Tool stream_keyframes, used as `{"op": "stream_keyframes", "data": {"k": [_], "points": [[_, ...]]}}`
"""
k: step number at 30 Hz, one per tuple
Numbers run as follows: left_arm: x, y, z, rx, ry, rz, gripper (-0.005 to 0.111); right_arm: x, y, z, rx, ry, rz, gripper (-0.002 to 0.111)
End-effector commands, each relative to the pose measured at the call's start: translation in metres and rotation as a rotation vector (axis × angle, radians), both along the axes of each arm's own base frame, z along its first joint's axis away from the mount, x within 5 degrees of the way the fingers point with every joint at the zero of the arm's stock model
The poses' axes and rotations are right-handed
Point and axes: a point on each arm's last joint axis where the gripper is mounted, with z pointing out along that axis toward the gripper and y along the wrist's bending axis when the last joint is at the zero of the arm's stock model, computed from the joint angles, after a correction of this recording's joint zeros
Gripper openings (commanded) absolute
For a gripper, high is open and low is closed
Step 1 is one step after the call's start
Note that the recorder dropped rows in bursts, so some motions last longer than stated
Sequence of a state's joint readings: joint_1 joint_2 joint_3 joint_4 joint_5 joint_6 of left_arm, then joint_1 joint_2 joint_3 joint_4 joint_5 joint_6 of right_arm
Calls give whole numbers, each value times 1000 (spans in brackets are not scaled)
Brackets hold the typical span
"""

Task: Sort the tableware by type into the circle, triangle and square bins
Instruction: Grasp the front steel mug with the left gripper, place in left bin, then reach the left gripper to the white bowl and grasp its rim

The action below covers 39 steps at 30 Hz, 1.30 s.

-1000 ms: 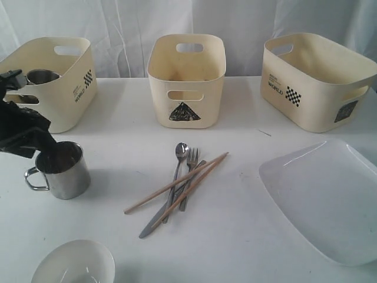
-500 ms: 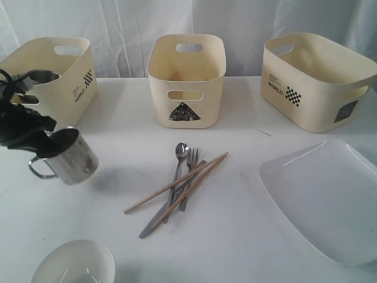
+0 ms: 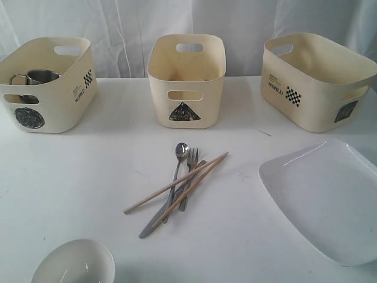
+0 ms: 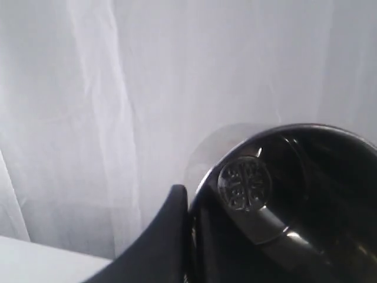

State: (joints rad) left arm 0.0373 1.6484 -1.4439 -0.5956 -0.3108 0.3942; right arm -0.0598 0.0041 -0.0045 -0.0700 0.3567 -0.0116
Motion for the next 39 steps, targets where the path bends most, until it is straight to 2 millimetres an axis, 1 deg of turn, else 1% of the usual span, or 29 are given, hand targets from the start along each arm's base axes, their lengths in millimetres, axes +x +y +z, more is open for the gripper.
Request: {"op": "stream_keyframes", "data": {"k": [1, 2, 3, 4, 5, 6, 7, 9, 10, 11, 12, 13, 14, 16, 17, 19, 20, 23, 25, 26, 27, 29, 31, 32, 33, 34, 36, 37, 39], "points": [[47, -7, -40, -49, -86, 7, 0, 0, 0, 0, -5, -14, 1, 0], [58, -11, -47, 30, -77, -43, 0, 0, 0, 0, -5, -14, 1, 0], [82, -18, -72, 126, -31, -126, 0, 0, 0, 0, -5, -14, 1, 0], [91, -20, -81, 135, -11, -146, 0, 0, 0, 0, -5, -14, 1, 0], [106, -20, -101, 46, 66, -147, 0, 0, 0, 0, -5, -14, 1, 0], [110, -19, -109, 7, 98, -139, 0, 0, 0, 0, -5, -14, 1, 0], [117, -18, -123, -11, 151, -128, 0, 0, 0, 0, -5, -14, 1, 0], [122, -18, -136, 1, 202, -126, 0, 0, 0, 0, -5, -14, 1, 0], [122, -18, -137, 2, 213, -126, 0, 0, 0, 0, -5, -14, 1, 0], [122, -20, -139, 17, 225, -133, 6, 0, 0, 0, -5, -14, 1, 0], [122, -20, -139, 14, 226, -136, 16, 0, 0, 0, -5, -14, 1, 0], [121, -20, -140, -5, 226, -136, 22, 0, 0, 0, -5, -14, 1, 0], [121, -21, -140, -37, 229, -133, 34, 0, 0, 0, -5, -14, 1, 0], [121, -20, -142, -56, 250, -126, 45, 0, 0, 0, -5, -14, 1, 0], [120, -20, -140, -54, 253, -125, 47, 0, 0, 0, -5, -14, 1, 0], [115, -19, -126, 3, 253, -116, 47, 0, 0, 0, -5, -14, 1, 0], [108, -16, -107, 16, 252, -85, 47, 0, 0, 0, -5, -14, 1, 0], [86, -6, -67, 26, 278, 18, 47, 0, 0, 0, -5, -14, 1, 0], [60, 3, -37, 16, 344, 138, 46, 0, 0, 0, -5, -14, 1, 0], [49, 5, -26, 30, 380, 174, 45, 0, 0, 0, -5, -14, 1, 0], [35, 6, -14, 72, 435, 196, 41, 0, 0, 0, -5, -14, 1, 0], [9, 2, 4, 176, 548, 149, 27, 0, 0, 0, -5, -14, 1, 0], [-17, -10, 14, 224, 689, -28, 10, 0, 0, 0, -5, -14, 1, 0], [-29, -20, 16, 196, 754, -146, 3, 0, 0, 0, -5, -14, 1, 0], [-42, -30, 19, 201, 811, -288, 0, 0, 0, 0, -5, -14, 1, 0], [-55, -38, 20, 225, 867, -415, 0, 0, 0, 0, -5, -14, 1, 0], [-77, -56, 20, 220, 942, -685, 0, 0, 0, 0, -5, -14, 1, 0], [-87, -62, 19, 200, 973, -783, 0, 0, 0, 0, -5, -14, 1, 0], [-97, -65, 16, 176, 990, -829, 0, 0, 0, 0, -5, -14, 1, 0]]}}
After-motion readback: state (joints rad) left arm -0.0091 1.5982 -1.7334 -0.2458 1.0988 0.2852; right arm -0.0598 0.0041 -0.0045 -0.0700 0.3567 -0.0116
